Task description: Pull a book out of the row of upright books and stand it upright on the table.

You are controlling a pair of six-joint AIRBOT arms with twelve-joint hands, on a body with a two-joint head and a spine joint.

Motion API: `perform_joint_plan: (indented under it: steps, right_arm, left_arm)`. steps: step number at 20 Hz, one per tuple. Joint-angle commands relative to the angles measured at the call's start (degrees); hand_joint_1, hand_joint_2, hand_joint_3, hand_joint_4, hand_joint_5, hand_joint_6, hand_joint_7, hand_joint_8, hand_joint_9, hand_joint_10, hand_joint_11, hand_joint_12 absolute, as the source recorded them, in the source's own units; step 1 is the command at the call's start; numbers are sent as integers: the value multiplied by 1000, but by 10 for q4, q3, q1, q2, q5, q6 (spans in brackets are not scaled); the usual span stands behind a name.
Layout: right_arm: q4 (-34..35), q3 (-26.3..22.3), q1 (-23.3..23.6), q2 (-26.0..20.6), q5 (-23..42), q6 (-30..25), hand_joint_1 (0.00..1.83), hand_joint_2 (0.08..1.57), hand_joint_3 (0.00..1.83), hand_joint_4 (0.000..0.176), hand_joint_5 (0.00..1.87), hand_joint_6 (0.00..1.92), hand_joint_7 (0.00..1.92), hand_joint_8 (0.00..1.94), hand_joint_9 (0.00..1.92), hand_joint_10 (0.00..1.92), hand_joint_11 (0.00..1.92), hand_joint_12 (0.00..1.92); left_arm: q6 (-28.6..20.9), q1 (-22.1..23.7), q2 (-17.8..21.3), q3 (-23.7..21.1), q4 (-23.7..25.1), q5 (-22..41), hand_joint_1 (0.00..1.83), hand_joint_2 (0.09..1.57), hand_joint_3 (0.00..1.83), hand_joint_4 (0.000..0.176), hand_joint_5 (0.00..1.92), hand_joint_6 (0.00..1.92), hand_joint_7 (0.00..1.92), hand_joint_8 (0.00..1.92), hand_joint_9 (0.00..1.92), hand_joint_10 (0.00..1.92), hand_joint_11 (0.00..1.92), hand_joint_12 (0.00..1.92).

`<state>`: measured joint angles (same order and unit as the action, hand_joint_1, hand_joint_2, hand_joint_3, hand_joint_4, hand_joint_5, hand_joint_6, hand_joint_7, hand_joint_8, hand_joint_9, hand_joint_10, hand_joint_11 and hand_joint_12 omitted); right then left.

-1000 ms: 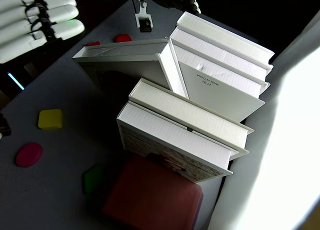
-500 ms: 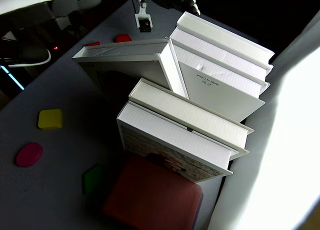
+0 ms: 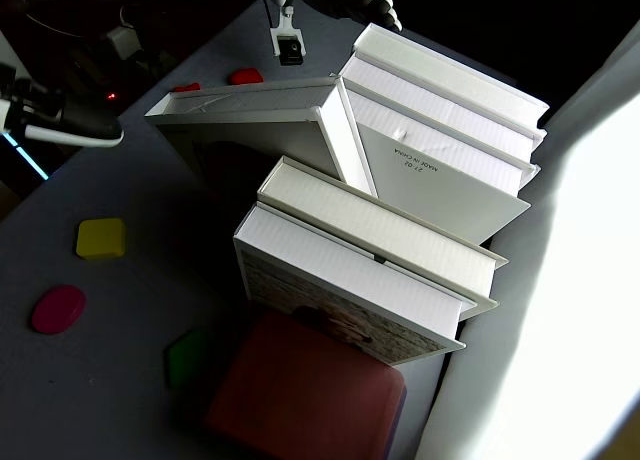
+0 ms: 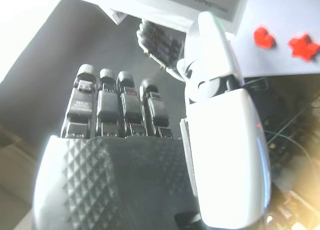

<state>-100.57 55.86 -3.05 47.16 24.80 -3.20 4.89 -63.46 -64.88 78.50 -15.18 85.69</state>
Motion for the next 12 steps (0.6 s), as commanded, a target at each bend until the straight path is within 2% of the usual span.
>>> perform_joint_plan:
  steps: [1, 2, 3, 4, 5, 6, 7, 8, 9, 10, 11, 12]
  right_arm:
    - [20, 2, 9, 3, -13, -2, 1182, 969, 16, 111, 0, 0, 0, 0, 0, 0, 3, 641]
    - [18, 4, 7, 6, -15, -3, 1169, 956, 43, 103, 0, 0, 0, 0, 0, 0, 0, 1235]
    - [17, 7, 4, 13, -15, -6, 1203, 965, 36, 109, 0, 0, 0, 0, 0, 0, 0, 1581]
    - [15, 10, 1, 18, -15, -8, 1200, 969, 26, 113, 0, 0, 0, 0, 1, 2, 0, 1798]
    - [7, 14, -4, 28, -15, -10, 1207, 971, 24, 102, 0, 0, 0, 0, 9, 6, 0, 1842]
    - [-2, 17, -9, 36, -15, -17, 1199, 1005, 21, 73, 0, 0, 0, 0, 1, 0, 0, 1644]
    - [-8, 20, -11, 41, -15, -22, 1242, 1001, 6, 62, 0, 0, 0, 0, 0, 0, 0, 867]
    - [-15, 24, -14, 48, -15, -30, 1254, 1001, 2, 42, 0, 0, 0, 0, 0, 0, 0, 391]
    - [-20, 29, -17, 56, -15, -34, 1252, 1009, 5, 14, 22, 9, 0, 0, 21, 9, 0, 293]
    - [-25, 33, -20, 62, -15, -40, 1236, 1050, 13, 10, 77, 43, 15, 3, 29, 14, 0, 447]
    - [-32, 40, -23, 71, -15, -51, 1275, 1070, 9, 0, 215, 130, 167, 24, 113, 108, 0, 917]
    - [-50, 47, -26, 81, -15, -66, 1327, 1049, 2, 0, 343, 207, 351, 29, 144, 361, 0, 1346]
  left_arm:
    - [-4, 3, -3, 0, -8, 69, 344, 1385, 0, 43, 146, 2, 0, 0, 0, 0, 26, 16]
    - [-4, 3, -3, 0, -8, 69, 346, 1387, 0, 42, 147, 3, 0, 0, 0, 0, 26, 17]
    - [-4, 3, -3, 0, -8, 69, 350, 1383, 0, 41, 151, 4, 0, 0, 0, 0, 21, 16]
    - [-4, 3, -3, 0, -8, 69, 341, 1381, 0, 45, 149, 2, 0, 0, 0, 0, 22, 20]
    - [-4, 2, -3, 0, -9, 69, 350, 1379, 0, 45, 151, 2, 0, 0, 0, 0, 23, 24]
    - [-4, 2, -3, 0, -9, 70, 350, 1375, 0, 50, 153, 2, 0, 0, 0, 0, 17, 24]
    - [-4, 2, -3, 0, -9, 70, 351, 1375, 0, 53, 148, 0, 0, 0, 0, 0, 10, 24]
    - [-4, 2, -3, 0, -9, 70, 351, 1379, 0, 48, 150, 1, 0, 0, 0, 0, 10, 25]
    - [-4, 2, -3, 0, -9, 70, 351, 1378, 0, 48, 153, 2, 0, 0, 0, 0, 14, 29]
    - [-4, 2, -3, 0, -9, 70, 349, 1383, 1, 40, 153, 2, 0, 0, 0, 0, 24, 37]
    - [-4, 2, -3, 0, -9, 70, 348, 1384, 1, 42, 151, 1, 0, 0, 0, 0, 23, 38]
    - [-4, 2, -4, 0, -9, 70, 358, 1386, 0, 44, 156, 0, 0, 0, 0, 0, 4, 77]
